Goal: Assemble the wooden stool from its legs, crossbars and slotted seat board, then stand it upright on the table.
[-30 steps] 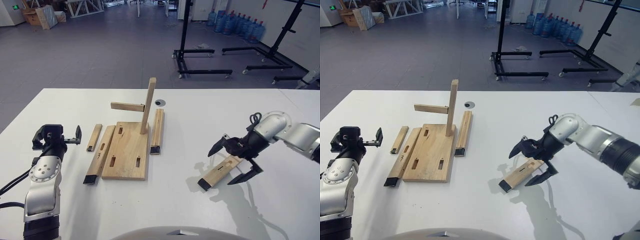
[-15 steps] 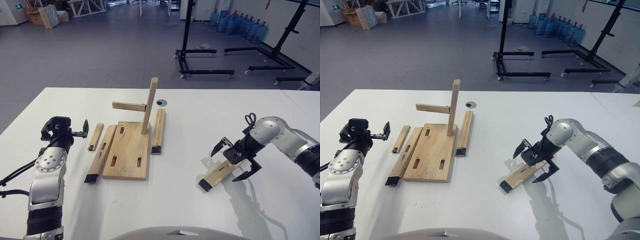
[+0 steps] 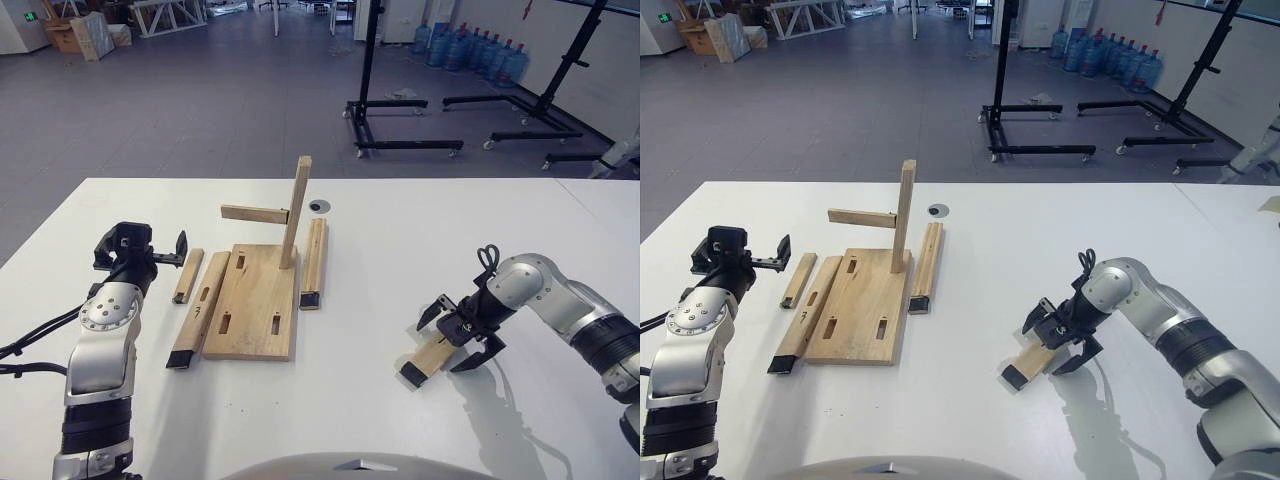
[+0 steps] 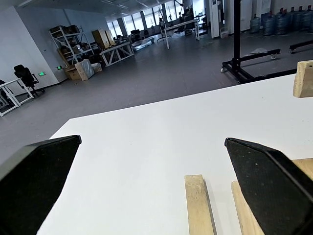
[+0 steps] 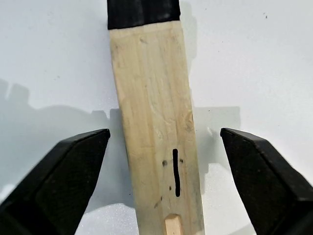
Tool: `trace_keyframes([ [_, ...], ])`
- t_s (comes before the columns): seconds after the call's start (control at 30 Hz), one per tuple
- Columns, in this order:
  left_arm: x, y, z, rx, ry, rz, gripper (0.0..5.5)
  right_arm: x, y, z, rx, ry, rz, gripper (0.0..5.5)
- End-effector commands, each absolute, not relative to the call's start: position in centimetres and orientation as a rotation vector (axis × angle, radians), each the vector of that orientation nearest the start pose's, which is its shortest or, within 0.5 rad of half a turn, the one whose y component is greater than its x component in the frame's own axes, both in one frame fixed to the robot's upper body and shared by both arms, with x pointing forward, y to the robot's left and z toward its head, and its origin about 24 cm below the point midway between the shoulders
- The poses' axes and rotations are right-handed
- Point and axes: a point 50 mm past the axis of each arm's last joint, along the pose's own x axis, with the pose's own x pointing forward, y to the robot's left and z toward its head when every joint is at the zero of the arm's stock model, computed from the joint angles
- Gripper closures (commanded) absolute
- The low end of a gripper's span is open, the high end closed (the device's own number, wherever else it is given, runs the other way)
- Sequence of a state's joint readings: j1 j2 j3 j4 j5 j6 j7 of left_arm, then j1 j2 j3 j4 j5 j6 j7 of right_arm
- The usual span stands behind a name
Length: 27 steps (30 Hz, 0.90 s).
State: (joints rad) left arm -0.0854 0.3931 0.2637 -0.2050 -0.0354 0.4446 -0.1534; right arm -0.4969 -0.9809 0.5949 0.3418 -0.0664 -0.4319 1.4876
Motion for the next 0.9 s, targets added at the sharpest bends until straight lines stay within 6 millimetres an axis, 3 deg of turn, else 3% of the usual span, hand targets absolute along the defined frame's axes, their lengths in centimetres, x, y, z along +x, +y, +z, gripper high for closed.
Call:
trace_keyframes([
  [0.03,26.5,26.4,10.9,0.311,0.121,0.116,0.10,25.1,-24.2,6.6,-1.224,0.759,1.815,2.01],
  [0.33,27.1,25.8,11.2,0.316,0.108,0.083,0.10,25.3,-23.5,5.7,-1.286,0.780,1.838,3.47],
  [0.5,27.2,25.6,11.2,0.316,0.109,0.072,0.10,24.6,-23.2,5.3,-1.325,0.729,1.880,3.48],
  [0.67,27.3,25.6,11.4,0.300,0.107,0.043,0.10,25.3,-22.2,6.7,-1.413,0.505,1.867,3.48],
  [0.9,27.7,24.4,11.2,0.267,0.112,-0.047,0.10,27.2,-21.9,8.8,-1.244,0.448,1.728,3.48],
])
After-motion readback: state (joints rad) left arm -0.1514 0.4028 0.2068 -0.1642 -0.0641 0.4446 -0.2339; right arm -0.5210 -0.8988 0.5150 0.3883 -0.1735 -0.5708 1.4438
